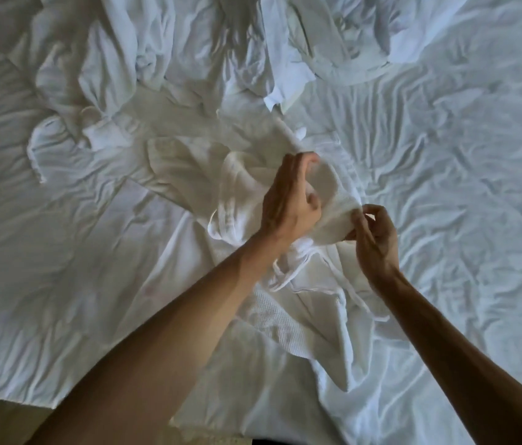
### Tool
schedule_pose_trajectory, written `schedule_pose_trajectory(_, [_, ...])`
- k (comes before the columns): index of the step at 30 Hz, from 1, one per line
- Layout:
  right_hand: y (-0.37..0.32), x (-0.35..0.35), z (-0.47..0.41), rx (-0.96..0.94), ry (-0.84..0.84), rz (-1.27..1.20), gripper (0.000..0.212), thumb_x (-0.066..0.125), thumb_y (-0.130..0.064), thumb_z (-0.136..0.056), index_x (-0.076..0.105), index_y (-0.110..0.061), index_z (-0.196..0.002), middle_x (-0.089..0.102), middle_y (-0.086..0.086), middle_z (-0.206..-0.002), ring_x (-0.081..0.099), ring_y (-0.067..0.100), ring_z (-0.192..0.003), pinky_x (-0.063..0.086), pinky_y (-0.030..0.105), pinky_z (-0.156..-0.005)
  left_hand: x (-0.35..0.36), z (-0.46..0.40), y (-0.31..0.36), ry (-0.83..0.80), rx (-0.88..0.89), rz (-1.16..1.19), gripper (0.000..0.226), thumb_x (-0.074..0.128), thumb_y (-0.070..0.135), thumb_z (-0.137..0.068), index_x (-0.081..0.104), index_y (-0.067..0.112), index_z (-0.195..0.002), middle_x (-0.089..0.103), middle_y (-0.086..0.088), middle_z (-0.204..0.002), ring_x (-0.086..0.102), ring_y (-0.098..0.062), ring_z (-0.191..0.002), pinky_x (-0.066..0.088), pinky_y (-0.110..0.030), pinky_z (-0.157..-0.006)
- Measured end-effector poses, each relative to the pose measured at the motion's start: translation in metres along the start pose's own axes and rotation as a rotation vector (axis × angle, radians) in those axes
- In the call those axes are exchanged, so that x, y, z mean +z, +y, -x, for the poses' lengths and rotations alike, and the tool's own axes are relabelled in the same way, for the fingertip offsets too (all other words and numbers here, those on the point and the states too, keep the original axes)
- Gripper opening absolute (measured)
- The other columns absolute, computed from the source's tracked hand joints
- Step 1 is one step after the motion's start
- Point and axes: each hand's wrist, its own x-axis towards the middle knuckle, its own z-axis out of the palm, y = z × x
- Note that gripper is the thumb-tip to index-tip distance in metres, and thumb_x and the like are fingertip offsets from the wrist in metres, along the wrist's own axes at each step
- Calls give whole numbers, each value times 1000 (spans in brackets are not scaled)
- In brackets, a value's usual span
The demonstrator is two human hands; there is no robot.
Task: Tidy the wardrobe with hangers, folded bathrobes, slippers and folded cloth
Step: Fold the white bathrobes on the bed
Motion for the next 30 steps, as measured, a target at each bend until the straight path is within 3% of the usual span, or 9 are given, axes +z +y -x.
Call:
schedule_pose_trajectory(4, [-37, -11, -23, -100, -129, -47, 24, 53, -14, -102, 55, 10, -107, 63, 10, -73, 61, 4, -57, 50, 18, -53, -14, -39, 35, -259, 283, -139, 69, 54, -1, -63, 62, 20, -127, 59, 4, -128, 52, -25, -114, 45, -41, -94])
schedule_pose_trajectory(7, [-59, -17, -39, -190, -209, -10, 24, 58, -21, -100, 63, 3, -100, 65, 17, -72, 58, 16, -59, 49, 34, -54, -20, -57, 56, -432, 283, -263, 60, 53, 1, -74, 64, 23, -129, 64, 1, -119, 48, -22, -121, 39, -37, -104])
schedule_pose_trajectory(11, [-67, -25, -48, -233, -267, 16, 19, 64, -31, -96, 67, -12, -93, 68, 0, -74, 61, 11, -62, 51, 33, -61, -39, -74, 64, -490, 312, -352, 34, 63, 11, -84, 70, 19, -116, 65, -7, -105, 58, -22, -104, 46, -35, -93])
schedule_pose_trajectory(14, [-62, -23, -44, -281, -263, 46, 22, 67, -36, -93, 64, -17, -103, 69, -7, -87, 65, 8, -74, 54, 28, -64, -51, -81, 54, -465, 312, -374, 15, 73, 20, -83, 74, 21, -98, 63, 8, -92, 55, -13, -94, 49, -36, -85])
schedule_pose_trajectory(16, [-55, -18, -39, -345, -211, 88, 32, 72, -40, -89, 61, -19, -112, 65, -8, -97, 64, 10, -79, 53, 24, -64, -52, -82, 43, -411, 266, -327, 16, 77, 18, -80, 76, 19, -96, 64, 10, -89, 57, -13, -93, 49, -35, -82])
schedule_pose_trajectory(19, [-43, -10, -31, -615, -122, 300, 24, 70, -30, -89, 62, -18, -108, 58, -8, -103, 59, 9, -79, 51, 25, -63, -52, -78, 29, -334, 201, -258, 26, 81, 19, -78, 77, 18, -104, 71, 4, -100, 61, -16, -100, 50, -32, -86])
schedule_pose_trajectory(23, [-16, -7, -28, -877, -293, 597, 15, 61, -8, -85, 69, -17, -95, 60, -3, -101, 59, 14, -88, 52, 29, -58, -47, -55, 8, -236, 116, -248, 48, 83, 19, -77, 66, 19, -122, 59, 6, -115, 54, -9, -100, 45, -23, -88])
schedule_pose_trajectory(26, [7, -17, -37, -972, -396, 751, 31, 60, 7, -73, 71, -14, -93, 61, 3, -99, 58, 21, -89, 53, 28, -66, -41, -22, -19, -176, 25, -218, 39, 79, 13, -77, 65, 20, -113, 52, 13, -107, 54, -8, -86, 53, -31, -80])
schedule_pose_trajectory(30, [24, -27, -52, -1056, -440, 897, 36, 60, 9, -70, 70, -11, -98, 62, 7, -102, 58, 26, -94, 54, 40, -76, -40, 22, -60, -198, -128, -232, 24, 75, 13, -82, 66, 20, -103, 54, 14, -97, 54, -8, -74, 54, -36, -74])
